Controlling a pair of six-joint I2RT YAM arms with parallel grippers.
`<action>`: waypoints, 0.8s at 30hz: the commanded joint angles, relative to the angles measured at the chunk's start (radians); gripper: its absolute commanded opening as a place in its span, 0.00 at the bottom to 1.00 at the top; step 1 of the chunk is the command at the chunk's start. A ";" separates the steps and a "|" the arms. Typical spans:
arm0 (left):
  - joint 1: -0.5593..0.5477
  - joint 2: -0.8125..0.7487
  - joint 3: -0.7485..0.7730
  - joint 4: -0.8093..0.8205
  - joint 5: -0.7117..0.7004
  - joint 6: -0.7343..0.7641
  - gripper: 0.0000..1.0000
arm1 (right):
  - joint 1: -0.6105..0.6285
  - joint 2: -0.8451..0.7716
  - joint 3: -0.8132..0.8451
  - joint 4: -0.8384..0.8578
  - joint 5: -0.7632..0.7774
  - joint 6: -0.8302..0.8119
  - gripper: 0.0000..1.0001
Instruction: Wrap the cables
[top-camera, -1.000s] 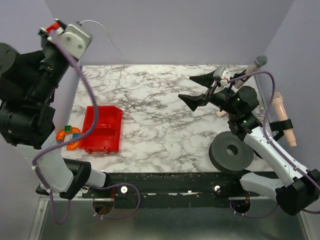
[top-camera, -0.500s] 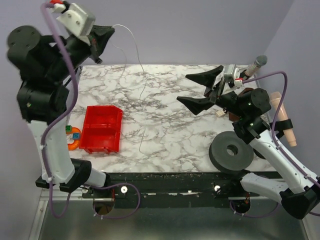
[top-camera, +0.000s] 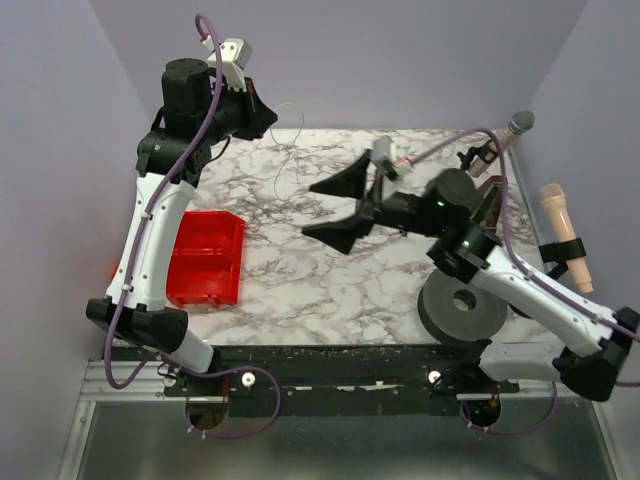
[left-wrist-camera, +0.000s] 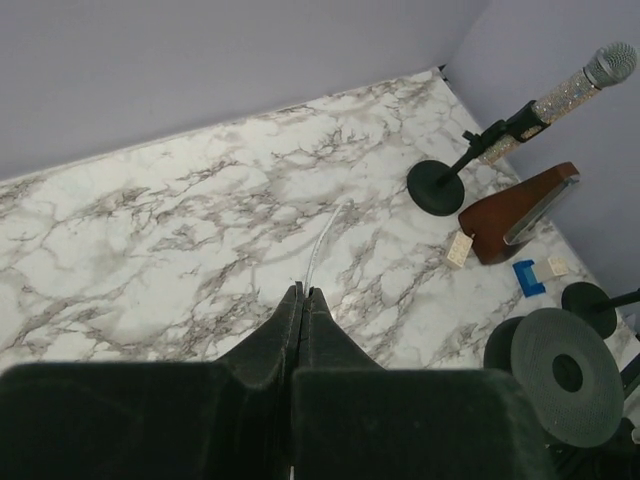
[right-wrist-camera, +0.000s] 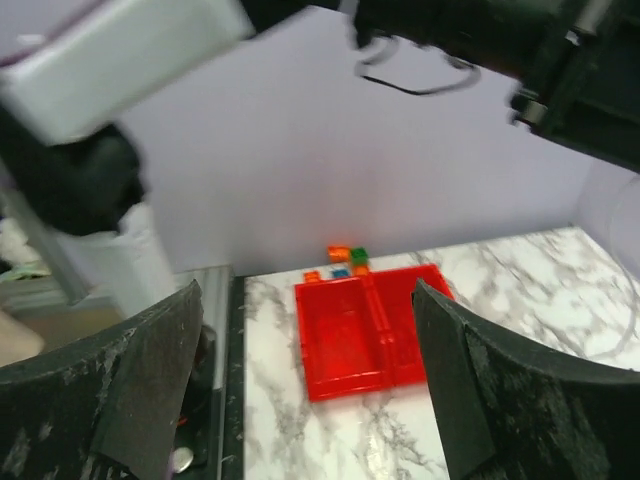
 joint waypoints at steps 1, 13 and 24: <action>-0.010 -0.052 0.004 0.031 -0.062 -0.053 0.00 | 0.058 0.262 0.238 -0.375 0.399 -0.156 0.92; -0.010 -0.060 0.101 -0.038 -0.042 -0.053 0.00 | 0.061 0.645 0.366 -0.277 0.588 -0.276 0.93; -0.010 -0.057 0.205 -0.067 -0.045 -0.026 0.00 | 0.051 0.809 0.442 -0.285 0.525 -0.291 0.94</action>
